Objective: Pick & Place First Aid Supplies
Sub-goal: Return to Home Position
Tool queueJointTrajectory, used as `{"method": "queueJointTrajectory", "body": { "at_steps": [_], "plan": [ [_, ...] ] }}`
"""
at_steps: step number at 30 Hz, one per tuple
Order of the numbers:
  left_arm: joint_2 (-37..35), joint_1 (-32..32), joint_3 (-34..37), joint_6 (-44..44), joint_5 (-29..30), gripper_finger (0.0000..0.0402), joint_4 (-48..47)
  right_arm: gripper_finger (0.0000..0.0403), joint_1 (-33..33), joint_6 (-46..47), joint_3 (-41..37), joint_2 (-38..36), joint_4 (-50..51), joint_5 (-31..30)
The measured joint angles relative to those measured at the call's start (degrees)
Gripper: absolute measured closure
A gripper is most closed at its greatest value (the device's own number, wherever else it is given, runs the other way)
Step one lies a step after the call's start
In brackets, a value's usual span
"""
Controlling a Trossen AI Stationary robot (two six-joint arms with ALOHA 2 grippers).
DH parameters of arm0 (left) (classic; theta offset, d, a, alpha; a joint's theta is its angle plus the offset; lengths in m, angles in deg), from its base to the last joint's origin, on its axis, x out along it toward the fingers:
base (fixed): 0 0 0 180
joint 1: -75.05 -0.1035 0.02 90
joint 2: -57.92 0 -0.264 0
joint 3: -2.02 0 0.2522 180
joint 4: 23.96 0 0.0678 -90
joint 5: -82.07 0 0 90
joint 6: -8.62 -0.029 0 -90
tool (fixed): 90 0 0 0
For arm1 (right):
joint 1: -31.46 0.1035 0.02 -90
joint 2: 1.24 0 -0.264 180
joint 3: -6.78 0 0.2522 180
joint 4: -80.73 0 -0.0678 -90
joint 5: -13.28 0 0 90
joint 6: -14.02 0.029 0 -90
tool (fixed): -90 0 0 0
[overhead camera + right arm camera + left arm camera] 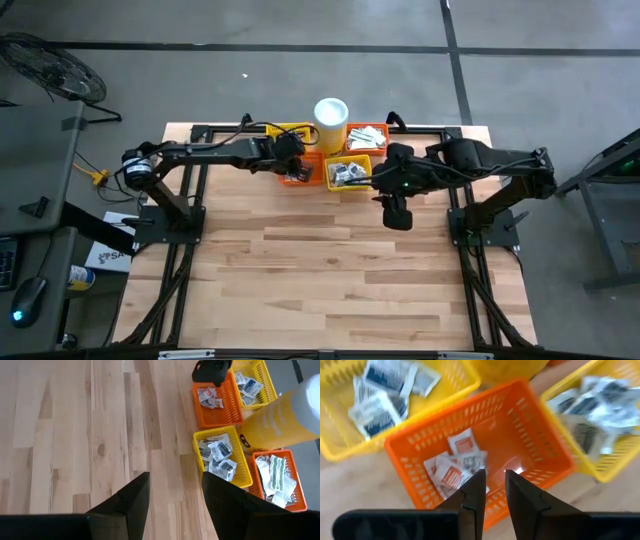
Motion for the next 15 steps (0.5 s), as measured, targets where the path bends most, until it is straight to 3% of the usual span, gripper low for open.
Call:
{"method": "queueJointTrajectory", "body": {
  "at_steps": [10, 12, 15],
  "plan": [
    [-6.5, 3.8, 3.5, -7.6, 0.7, 0.0328, 1.8, 0.0229, 0.0, -1.3, 0.0, 0.0, 6.3, -1.0],
    [-8.8, 5.3, 7.4, -5.9, 1.8, 0.0328, 3.7, 0.0229, 0.0, -1.1, -2.6, -1.8, 3.7, -0.9],
    [-13.9, 7.9, 14.5, -3.8, 2.1, 0.0328, 10.3, 0.0229, -0.2, -1.4, -12.8, -8.4, -7.7, 4.4]
  ]
}}
